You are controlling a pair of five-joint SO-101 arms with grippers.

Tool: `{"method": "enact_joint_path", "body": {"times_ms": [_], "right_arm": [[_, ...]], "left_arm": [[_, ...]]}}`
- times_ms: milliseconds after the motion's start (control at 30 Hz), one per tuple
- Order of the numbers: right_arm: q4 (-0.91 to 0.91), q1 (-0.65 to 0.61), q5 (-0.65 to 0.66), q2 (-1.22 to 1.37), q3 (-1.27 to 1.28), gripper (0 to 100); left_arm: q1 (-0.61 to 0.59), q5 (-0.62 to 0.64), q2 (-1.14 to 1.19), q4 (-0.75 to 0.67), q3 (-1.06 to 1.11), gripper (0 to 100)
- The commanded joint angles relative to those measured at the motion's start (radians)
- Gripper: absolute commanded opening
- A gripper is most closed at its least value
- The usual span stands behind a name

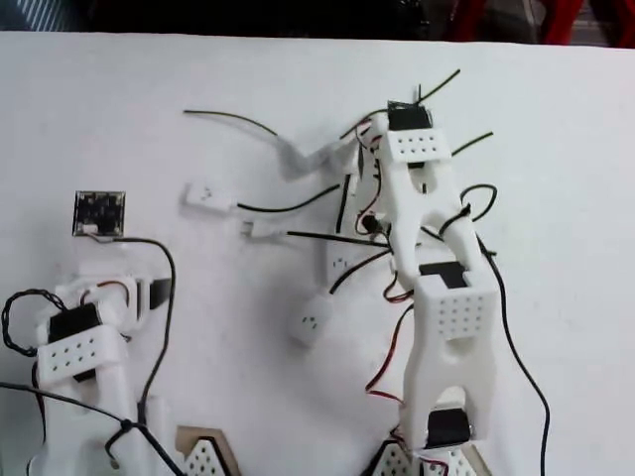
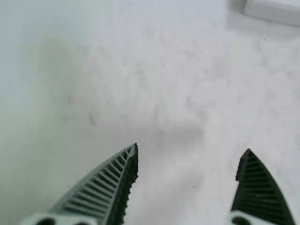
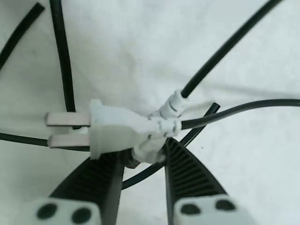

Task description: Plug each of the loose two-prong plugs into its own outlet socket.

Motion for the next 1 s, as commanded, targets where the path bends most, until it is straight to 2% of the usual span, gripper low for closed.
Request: {"method": "enact_joint_path", "body": {"times_ms": [0, 433, 733, 967], "right_arm": [[0.016, 0.012, 0.015, -0.108, 0.037, 1.7], [0.005, -0.11, 0.336, -0.536, 0.598, 1.7], [-0.168, -0.128, 0.651, -0.67, 0.902, 1.7], [-0.266, -0.113, 0.77, -0.734, 1.046, 1.7]], "left_arm": [[-0.002, -0.003, -0.028, -0.018, -0.006, 33], [-0.002, -0.002, -0.024, -0.046, -0.002, 33], [-0.002, -0.002, -0.024, -0.046, 0.0, 33], [-0.002, -0.002, -0.024, -0.046, 0.0, 33]]}}
